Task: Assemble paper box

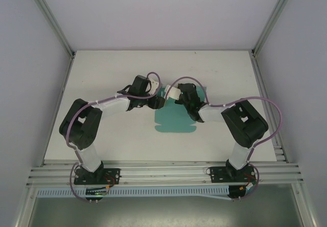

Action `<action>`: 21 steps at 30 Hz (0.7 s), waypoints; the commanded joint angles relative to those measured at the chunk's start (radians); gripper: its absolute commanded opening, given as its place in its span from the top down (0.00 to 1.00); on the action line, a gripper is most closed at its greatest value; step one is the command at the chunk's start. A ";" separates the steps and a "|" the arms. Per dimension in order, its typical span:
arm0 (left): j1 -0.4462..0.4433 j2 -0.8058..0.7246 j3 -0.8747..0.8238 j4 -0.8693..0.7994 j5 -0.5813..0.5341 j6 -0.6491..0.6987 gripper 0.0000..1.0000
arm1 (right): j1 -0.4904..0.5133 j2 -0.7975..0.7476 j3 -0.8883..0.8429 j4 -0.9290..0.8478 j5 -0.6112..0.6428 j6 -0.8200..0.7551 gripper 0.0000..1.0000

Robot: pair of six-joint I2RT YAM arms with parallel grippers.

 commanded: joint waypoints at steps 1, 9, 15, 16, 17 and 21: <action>0.000 -0.089 -0.036 0.018 -0.039 -0.038 0.28 | 0.006 0.017 -0.046 0.033 -0.026 -0.073 1.00; 0.061 -0.205 -0.102 0.004 -0.174 -0.099 0.02 | 0.018 0.053 -0.125 0.229 0.053 -0.169 1.00; 0.259 -0.234 -0.116 0.038 -0.171 -0.218 0.02 | 0.018 0.059 -0.123 0.245 0.038 -0.173 1.00; 0.272 -0.219 -0.110 0.045 -0.181 -0.214 0.01 | 0.019 0.063 -0.122 0.251 0.038 -0.176 1.00; 0.285 -0.194 -0.093 0.041 -0.199 -0.222 0.01 | 0.019 0.067 -0.122 0.262 0.039 -0.172 1.00; 0.298 -0.034 0.009 -0.001 -0.086 -0.114 0.08 | 0.017 0.068 -0.113 0.248 0.049 -0.159 1.00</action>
